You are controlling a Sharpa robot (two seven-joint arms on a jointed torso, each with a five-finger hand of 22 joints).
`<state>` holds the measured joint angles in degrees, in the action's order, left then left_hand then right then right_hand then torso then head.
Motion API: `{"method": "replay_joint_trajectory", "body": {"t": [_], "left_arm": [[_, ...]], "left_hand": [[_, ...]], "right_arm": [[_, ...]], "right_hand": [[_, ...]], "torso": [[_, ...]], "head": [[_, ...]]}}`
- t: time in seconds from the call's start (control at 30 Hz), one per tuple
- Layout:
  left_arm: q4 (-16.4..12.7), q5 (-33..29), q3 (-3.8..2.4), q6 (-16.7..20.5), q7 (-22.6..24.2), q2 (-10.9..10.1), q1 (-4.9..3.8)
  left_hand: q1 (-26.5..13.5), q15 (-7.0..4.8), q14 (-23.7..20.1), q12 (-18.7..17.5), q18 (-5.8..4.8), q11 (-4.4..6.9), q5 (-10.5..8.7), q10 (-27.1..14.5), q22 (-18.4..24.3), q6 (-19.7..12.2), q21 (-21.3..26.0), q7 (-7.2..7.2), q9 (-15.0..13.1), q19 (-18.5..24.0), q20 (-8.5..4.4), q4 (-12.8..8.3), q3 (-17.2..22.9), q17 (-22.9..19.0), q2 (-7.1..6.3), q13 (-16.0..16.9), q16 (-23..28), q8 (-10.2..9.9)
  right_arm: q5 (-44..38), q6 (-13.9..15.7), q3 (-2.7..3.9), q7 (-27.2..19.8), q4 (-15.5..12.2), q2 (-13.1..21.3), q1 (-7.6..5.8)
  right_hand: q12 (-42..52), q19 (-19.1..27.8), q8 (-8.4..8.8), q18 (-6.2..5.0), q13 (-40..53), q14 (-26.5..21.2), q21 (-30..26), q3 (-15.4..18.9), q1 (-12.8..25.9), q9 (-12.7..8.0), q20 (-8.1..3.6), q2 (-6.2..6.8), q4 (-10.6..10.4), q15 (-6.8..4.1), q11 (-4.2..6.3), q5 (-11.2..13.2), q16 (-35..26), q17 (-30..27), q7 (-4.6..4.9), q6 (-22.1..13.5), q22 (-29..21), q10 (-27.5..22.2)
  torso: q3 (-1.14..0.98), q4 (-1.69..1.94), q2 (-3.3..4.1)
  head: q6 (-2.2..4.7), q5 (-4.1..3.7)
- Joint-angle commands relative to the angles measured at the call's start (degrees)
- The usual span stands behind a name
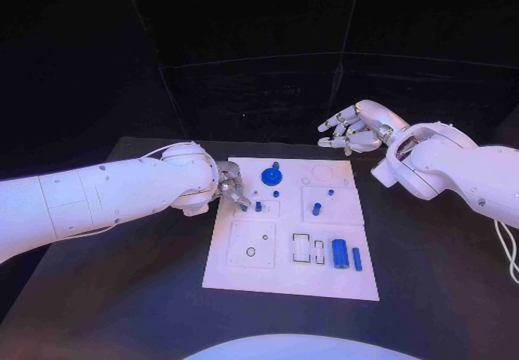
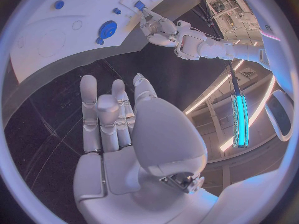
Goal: Assemble the parts on the task board
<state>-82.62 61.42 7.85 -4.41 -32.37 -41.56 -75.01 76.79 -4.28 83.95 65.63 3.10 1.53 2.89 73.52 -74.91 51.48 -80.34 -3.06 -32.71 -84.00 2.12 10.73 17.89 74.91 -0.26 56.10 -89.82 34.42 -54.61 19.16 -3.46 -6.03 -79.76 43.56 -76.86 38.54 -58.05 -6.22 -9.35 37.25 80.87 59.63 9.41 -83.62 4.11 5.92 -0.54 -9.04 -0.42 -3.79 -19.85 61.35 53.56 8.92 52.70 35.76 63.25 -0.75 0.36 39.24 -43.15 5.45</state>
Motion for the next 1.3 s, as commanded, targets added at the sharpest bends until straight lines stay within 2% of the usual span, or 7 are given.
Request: {"method": "replay_joint_trajectory", "body": {"t": [0.03, 0.33, 0.83, 1.3], "left_arm": [[0.0, 0.7, -0.02, -1.3, -0.6, 0.1, -0.06], [-0.2, 0.7, -0.01, -2.5, -0.9, 0.1, -0.06], [0.0, 0.7, 0.0, -2.4, -1.1, 0.5, -0.05], [2.2, 0.7, 0.01, -3.6, -1.5, 2.0, -0.05]], "left_hand": [[0.4, -0.39, 6.1, -0.2, -0.15, -0.05, 0.07, 0.3, -3.3, -0.1, 0.3, 0.48, -2.7, -1.3, -0.52, -4.5, 5.4, 15.1, -0.19, -0.1, -0.2, 0.3], [0.4, -0.4, 6.1, -0.2, -0.15, -0.04, 0.08, 0.3, -3.4, -0.1, 0.3, 0.49, -2.7, -1.3, -0.52, -4.8, 5.9, 15.1, -0.51, -0.1, -0.2, 0.4], [0.2, -0.4, 6.1, -0.1, -0.15, -0.03, 0.07, 0.5, -3.4, -0.1, 0.3, 0.49, -2.8, -1.3, -0.53, -4.9, 6.6, 15.1, -0.8, 0.1, -0.2, 0.5], [-3.0, -0.4, 6.1, 0.1, -0.16, -0.02, 0.02, 0.7, -3.5, 0.6, 0.3, 0.59, -3.1, -1.4, -0.51, -3.3, 7.1, 15.1, -1.48, 0.2, -0.2, 1.1]], "right_arm": [[0.1, 0.1, 0.04, -0.4, -0.1, 0.0, -0.12], [0.1, -0.1, 0.04, -0.5, -0.1, -0.1, -0.12], [0.1, -0.2, 0.04, -0.6, 0.1, -0.2, -0.12], [0.1, -0.2, 0.04, -0.5, 0.0, -0.3, -0.12]], "right_hand": [[-0.2, -0.4, -0.16, -0.82, -0.1, 0.2, -0.4, 0.1, -0.4, 0.1, -0.09, -0.23, -0.1, -0.12, 0.06, -0.2, -0.3, 0.0, -0.03, -0.2, 0.0, 0.0], [-0.2, -0.4, -0.16, -0.82, -0.1, 0.2, -0.4, 0.1, -0.4, 0.1, -0.09, -0.23, -0.1, -0.12, 0.06, -0.2, -0.3, 0.0, -0.03, -0.2, 0.0, 0.0], [-0.2, -0.4, -0.18, -0.83, -0.1, 0.2, -0.4, 0.2, -0.5, 0.1, -0.1, -0.24, -0.1, -0.13, 0.07, -0.2, -0.4, -0.1, -0.04, -0.2, -0.1, 0.0], [-0.2, -0.4, -0.18, -0.83, -0.2, 0.2, -0.4, 0.2, -0.5, 0.1, -0.1, -0.24, -0.1, -0.14, 0.07, -0.2, -0.4, -0.1, -0.04, -0.2, -0.1, 0.0]], "torso": [[0.02, -0.01, -0.03], [0.01, 0.05, -0.03], [-0.03, -0.01, -0.03], [-0.02, -0.05, 0.0]], "head": [[-0.07, 0.02], [-0.16, -0.01], [-0.27, 0.1], [-0.35, 0.0]]}}
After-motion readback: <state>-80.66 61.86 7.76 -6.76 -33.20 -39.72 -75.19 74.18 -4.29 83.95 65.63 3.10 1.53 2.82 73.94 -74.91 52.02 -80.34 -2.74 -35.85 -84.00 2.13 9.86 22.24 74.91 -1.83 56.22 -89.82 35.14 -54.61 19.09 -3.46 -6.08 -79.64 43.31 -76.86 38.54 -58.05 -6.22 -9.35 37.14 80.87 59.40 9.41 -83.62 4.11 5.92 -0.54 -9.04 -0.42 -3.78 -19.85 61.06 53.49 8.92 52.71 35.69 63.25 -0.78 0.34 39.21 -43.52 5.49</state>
